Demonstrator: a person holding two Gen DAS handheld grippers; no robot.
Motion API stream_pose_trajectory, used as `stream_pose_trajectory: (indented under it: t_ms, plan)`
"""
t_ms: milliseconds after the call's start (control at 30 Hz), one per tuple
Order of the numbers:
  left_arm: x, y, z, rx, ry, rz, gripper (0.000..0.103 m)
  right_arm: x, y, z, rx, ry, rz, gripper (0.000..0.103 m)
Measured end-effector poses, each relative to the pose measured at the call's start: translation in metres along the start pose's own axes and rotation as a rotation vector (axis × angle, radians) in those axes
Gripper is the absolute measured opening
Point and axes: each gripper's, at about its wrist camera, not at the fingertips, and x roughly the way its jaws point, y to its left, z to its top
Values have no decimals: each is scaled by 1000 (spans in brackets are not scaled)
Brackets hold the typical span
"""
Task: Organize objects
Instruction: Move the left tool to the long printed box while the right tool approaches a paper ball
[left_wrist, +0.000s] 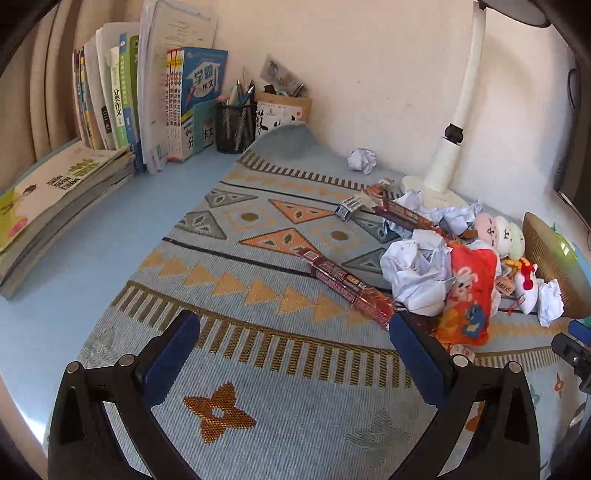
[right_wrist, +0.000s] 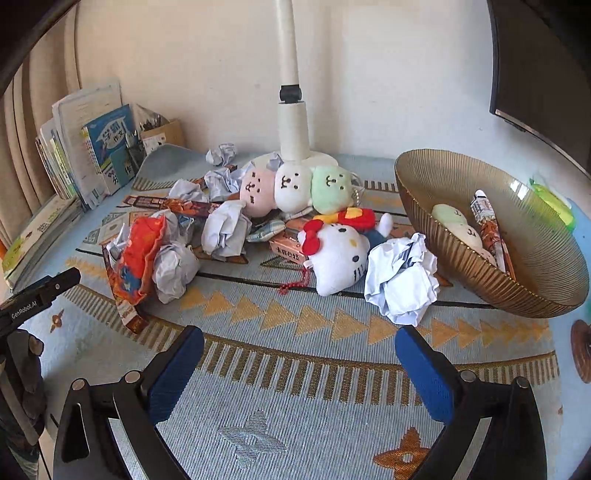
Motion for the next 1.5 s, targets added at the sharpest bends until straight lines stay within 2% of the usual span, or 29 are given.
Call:
stream_pose_trajectory:
  t_ms: [67,100,200,300,500,733,867,1000,1033,1100,1167,1233,1333,1400,1500]
  plan:
    - [-5,-1,0,-2,-42,-26,102,6,-2,0,8,28,13,103]
    - [-8,-3,-1,8,-58,-6,102,6,-4,1,18,21,10,103]
    - [-7,-5,-2,18,-48,-30,102,11,-10,1,50,40,-5,103]
    - [-6,2,-2,-26,-40,-60,102,10,-13,-1,67,41,-17,103]
    - [-3,4,-3,-50,-21,-49,102,10,-8,-1,40,44,-38,103]
    - [0,-10,-7,26,15,-53,102,10,-9,-2,55,49,-48,103]
    - [1,-23,-10,103,21,-28,102,9,-9,-2,58,45,-51,103]
    - [4,-37,-8,133,57,13,102,10,-8,-2,54,47,-34,103]
    - [5,-41,-8,115,79,-4,102,10,-8,-2,56,48,-32,103]
    - [3,-53,-12,76,124,-110,102,10,-9,-2,61,50,-29,103]
    - [0,-71,-19,85,123,-141,102,9,-10,-3,68,48,-30,103]
    - [2,-96,-25,164,121,-105,102,9,-10,-3,70,50,-24,103]
    - [9,-123,-30,299,107,46,102,10,-10,-3,67,56,-14,103]
    - [12,-122,-30,297,122,64,99,10,-10,-3,68,54,-16,103]
    - [7,-100,-30,256,138,66,81,9,-10,-3,72,51,-20,103]
